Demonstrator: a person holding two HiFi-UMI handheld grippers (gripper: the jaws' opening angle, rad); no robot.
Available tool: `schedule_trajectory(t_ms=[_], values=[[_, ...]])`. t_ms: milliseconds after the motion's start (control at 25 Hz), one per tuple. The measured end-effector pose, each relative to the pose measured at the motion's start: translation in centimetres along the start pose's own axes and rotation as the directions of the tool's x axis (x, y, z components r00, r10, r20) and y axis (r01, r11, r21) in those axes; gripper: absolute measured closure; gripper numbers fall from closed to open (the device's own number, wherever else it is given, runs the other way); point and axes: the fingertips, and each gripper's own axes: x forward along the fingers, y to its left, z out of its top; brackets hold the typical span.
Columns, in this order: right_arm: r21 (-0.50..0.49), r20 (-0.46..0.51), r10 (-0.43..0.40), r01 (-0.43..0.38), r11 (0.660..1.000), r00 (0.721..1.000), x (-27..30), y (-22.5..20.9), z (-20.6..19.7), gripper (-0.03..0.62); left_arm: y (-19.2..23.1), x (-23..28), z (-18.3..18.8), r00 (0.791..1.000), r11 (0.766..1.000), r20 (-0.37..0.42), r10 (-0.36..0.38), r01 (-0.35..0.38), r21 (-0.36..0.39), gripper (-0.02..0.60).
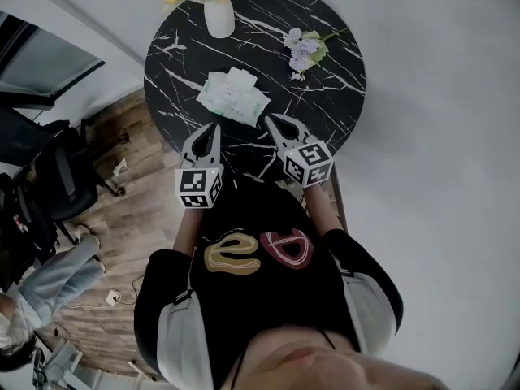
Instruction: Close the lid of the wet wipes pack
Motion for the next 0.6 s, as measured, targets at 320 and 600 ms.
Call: schedule_trajectory(t_ms=[320,600], values=[[0.087,0.014,-0.074,0.072,0.994,0.997,2.1,-2.3,1.5,0.583,2.4,2.1,0.5,0.998,0.999,-0.046,-0.042,0.042,0.006,0.561],[0.184,-0.025,-0.121,0.124,0.975,0.992,5.4,-4.6,2.1,0.582,4.6,4.1,0.6,0.993,0.997,-0.093,-0.078,0.079,0.012,0.560]])
